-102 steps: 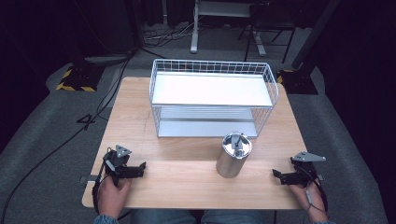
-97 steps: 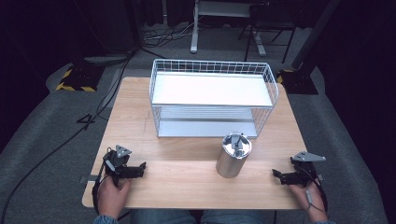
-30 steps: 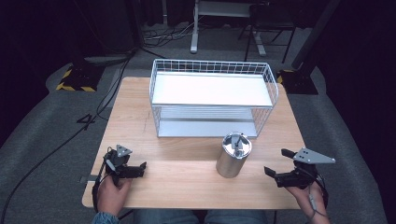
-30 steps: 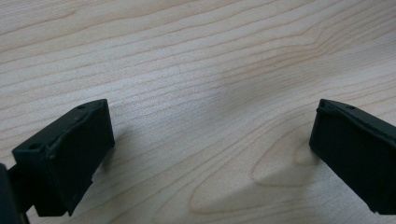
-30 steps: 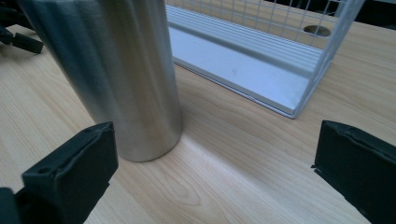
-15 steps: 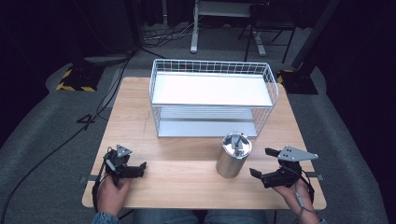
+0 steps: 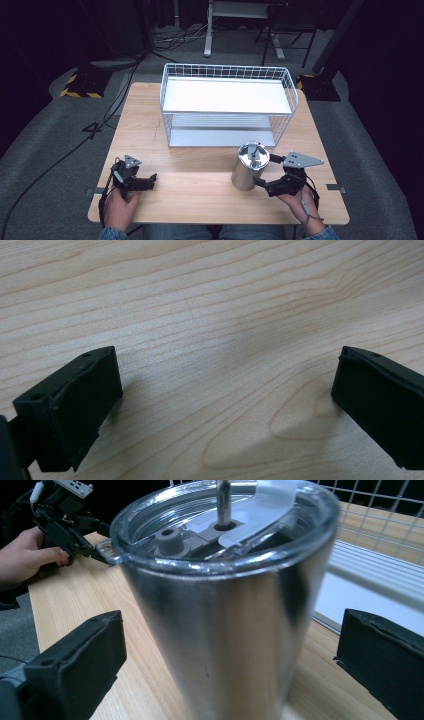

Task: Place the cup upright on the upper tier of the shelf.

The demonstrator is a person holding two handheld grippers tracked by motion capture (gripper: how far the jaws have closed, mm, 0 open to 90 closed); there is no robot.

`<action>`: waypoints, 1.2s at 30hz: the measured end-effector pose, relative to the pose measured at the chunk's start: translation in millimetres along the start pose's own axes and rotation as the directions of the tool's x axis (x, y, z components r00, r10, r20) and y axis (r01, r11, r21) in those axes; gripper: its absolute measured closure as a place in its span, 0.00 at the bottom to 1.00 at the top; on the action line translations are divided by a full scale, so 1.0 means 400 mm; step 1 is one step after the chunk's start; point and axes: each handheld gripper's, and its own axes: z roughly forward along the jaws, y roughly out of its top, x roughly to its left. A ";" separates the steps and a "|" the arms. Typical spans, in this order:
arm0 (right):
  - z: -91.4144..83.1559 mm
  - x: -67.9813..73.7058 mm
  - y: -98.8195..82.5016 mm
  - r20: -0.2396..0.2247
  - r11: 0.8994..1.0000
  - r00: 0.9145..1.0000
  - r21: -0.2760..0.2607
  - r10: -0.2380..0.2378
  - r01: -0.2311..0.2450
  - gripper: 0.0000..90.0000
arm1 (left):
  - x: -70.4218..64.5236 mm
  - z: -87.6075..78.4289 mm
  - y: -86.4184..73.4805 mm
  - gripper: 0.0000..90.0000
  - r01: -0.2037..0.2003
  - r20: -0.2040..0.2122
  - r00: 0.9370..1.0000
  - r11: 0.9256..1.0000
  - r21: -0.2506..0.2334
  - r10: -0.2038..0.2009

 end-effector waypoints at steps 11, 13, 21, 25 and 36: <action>0.053 -0.004 0.007 -0.006 1.000 1.000 -0.003 -0.021 0.021 0.00 | 0.000 0.000 0.000 0.00 0.000 -0.001 1.000 1.000 0.001 0.000; 0.062 -0.005 0.007 -0.016 1.000 1.000 -0.003 -0.017 0.017 0.00 | 0.000 0.000 0.000 0.00 0.000 0.000 1.000 1.000 0.000 0.000; 0.081 -0.012 0.002 -0.042 0.999 0.999 -0.038 -0.018 0.017 0.00 | 0.000 0.000 0.000 0.00 0.000 0.000 1.000 1.000 0.000 0.000; 0.094 -0.017 -0.007 -0.059 0.997 0.998 -0.072 -0.012 0.007 0.00 | 0.000 0.000 0.000 0.00 0.000 0.000 1.000 1.000 0.000 0.000; 0.111 -0.019 -0.018 -0.059 0.994 0.998 -0.106 -0.015 0.009 0.00 | 0.000 0.000 0.000 0.00 0.000 0.000 1.000 1.000 0.000 0.000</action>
